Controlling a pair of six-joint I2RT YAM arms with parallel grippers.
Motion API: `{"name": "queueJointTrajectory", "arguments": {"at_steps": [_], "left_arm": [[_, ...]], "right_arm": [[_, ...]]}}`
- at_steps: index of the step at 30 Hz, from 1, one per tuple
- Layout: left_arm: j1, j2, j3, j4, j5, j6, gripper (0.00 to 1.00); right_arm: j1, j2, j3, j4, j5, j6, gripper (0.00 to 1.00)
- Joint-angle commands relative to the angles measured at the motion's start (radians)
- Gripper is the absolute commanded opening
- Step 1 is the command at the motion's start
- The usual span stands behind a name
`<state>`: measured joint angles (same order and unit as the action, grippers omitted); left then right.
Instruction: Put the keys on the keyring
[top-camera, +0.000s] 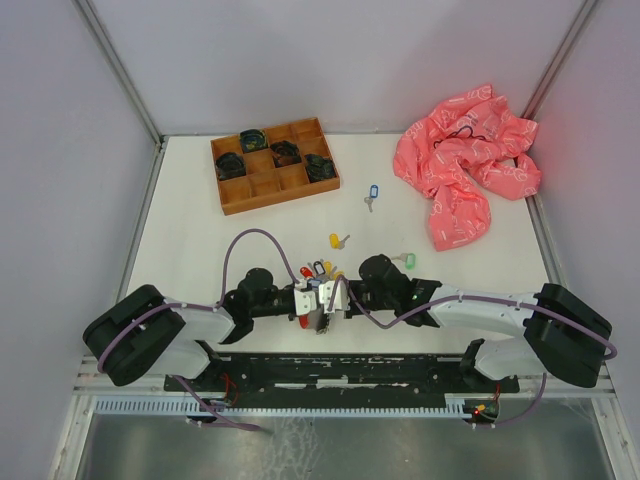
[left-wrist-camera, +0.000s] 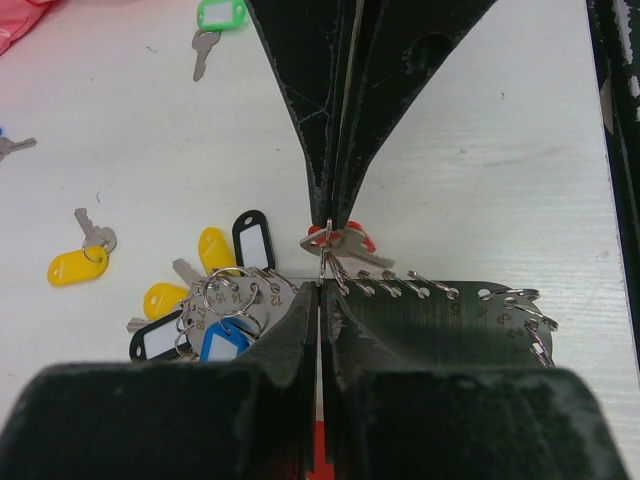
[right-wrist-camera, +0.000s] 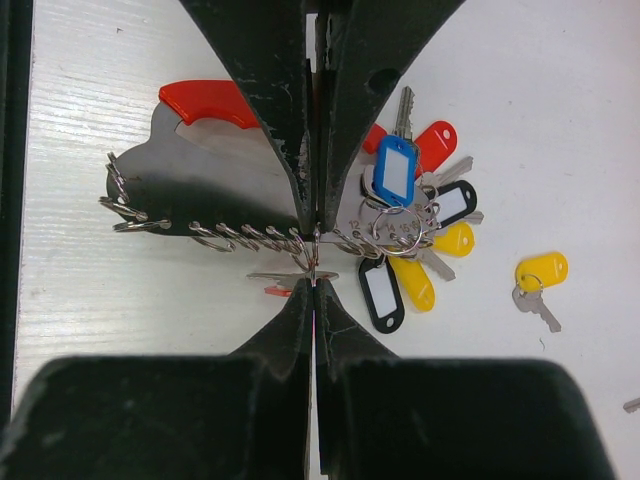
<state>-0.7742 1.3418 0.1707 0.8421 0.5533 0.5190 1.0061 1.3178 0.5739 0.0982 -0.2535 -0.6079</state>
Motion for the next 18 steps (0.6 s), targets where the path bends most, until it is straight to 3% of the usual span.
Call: {"name": "queueJointTrajectory", "arguments": {"at_steps": [1, 18], "left_arm": [[0.000, -0.018, 0.012, 0.078, 0.019, 0.024, 0.03], [0.001, -0.023, 0.009, 0.083, 0.023, 0.022, 0.03]], "right_arm": [[0.011, 0.014, 0.034, 0.024, -0.003, -0.005, 0.01], [0.011, 0.016, 0.034, 0.029, 0.022, 0.000, 0.01]]}}
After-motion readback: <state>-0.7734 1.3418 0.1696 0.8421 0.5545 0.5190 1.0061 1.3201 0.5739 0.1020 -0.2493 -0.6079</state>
